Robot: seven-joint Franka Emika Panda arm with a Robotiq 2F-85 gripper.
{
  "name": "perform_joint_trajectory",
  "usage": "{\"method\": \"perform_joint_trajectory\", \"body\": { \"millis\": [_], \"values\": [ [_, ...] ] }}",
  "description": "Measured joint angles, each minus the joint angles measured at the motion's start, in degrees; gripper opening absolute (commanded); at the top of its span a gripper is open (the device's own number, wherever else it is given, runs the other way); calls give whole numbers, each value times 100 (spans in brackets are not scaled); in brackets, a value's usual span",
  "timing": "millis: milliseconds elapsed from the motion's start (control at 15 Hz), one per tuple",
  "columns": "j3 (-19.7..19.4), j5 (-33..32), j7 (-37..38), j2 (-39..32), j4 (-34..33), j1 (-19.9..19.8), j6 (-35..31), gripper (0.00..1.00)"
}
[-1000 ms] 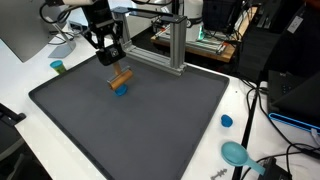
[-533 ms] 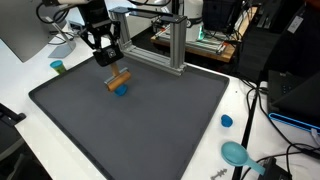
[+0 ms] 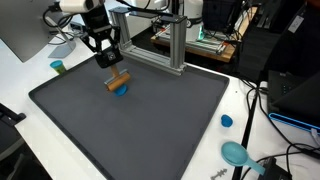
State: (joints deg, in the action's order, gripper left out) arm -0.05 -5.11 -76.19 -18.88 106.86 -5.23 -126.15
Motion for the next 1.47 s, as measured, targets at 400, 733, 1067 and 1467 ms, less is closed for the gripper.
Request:
{"method": "perform_joint_trajectory", "body": {
  "millis": [400,733,1067,1467],
  "values": [
    [19,2,120,-113,113,11,-246,21],
    [77,5,226,-136,139,16,-344,21],
    [91,196,215,-134,154,-43,-361,21],
    [154,719,73,-139,154,-259,-362,21]
  ]
}}
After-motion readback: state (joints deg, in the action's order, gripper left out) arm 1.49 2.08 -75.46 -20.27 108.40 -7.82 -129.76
